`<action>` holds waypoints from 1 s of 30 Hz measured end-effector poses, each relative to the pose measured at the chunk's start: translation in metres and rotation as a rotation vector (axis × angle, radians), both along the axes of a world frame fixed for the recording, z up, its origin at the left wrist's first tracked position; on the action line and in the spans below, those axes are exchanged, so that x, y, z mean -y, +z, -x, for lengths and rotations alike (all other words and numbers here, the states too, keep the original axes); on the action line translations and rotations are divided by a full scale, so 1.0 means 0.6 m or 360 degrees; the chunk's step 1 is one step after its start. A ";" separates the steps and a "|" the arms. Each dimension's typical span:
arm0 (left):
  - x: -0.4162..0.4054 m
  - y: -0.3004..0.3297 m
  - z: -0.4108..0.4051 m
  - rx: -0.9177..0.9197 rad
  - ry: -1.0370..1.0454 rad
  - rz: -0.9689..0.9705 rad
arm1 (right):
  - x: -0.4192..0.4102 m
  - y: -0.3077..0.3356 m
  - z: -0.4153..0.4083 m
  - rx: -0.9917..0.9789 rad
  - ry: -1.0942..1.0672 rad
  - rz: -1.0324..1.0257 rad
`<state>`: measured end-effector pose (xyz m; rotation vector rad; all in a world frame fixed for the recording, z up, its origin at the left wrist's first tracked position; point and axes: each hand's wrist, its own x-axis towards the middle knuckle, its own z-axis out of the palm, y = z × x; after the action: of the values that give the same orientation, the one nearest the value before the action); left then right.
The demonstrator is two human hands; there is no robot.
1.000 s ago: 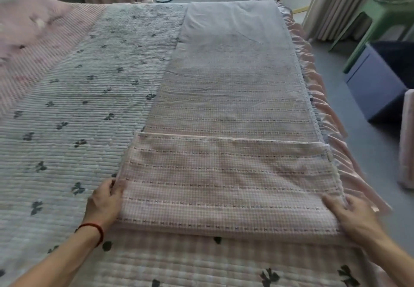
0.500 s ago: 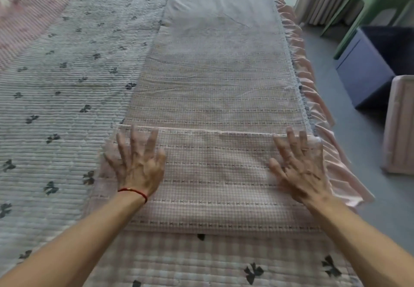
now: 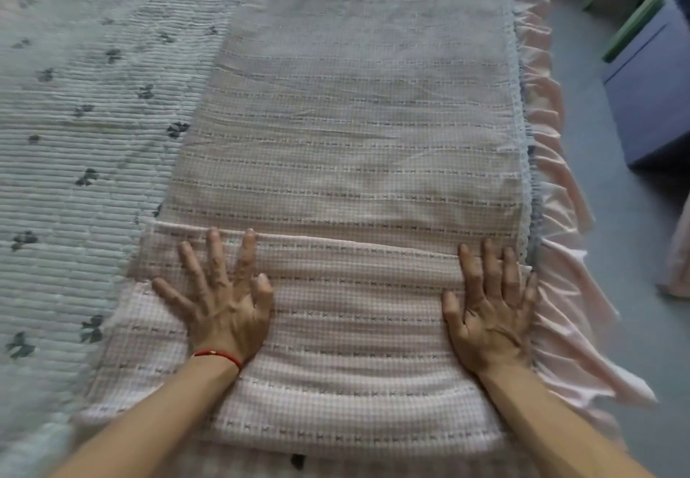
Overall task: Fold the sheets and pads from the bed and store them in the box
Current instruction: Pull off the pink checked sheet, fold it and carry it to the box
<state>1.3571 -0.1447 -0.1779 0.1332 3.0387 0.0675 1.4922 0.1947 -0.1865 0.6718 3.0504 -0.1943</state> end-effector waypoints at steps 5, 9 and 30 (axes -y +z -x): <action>-0.007 0.020 0.005 0.0086 0.0057 0.0131 | 0.006 0.002 0.008 -0.0078 0.0035 0.0069; -0.087 0.045 -0.057 0.0136 0.0685 -0.0151 | -0.009 0.008 0.007 -0.0086 0.0136 0.0189; -0.365 0.016 -0.190 0.0085 0.0637 -0.0040 | -0.086 0.016 0.119 0.0036 0.1580 0.0206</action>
<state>1.4710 0.0743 -0.1682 -0.4672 2.9613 0.1362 1.4211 0.2465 -0.1768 -0.8340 2.8877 -0.3325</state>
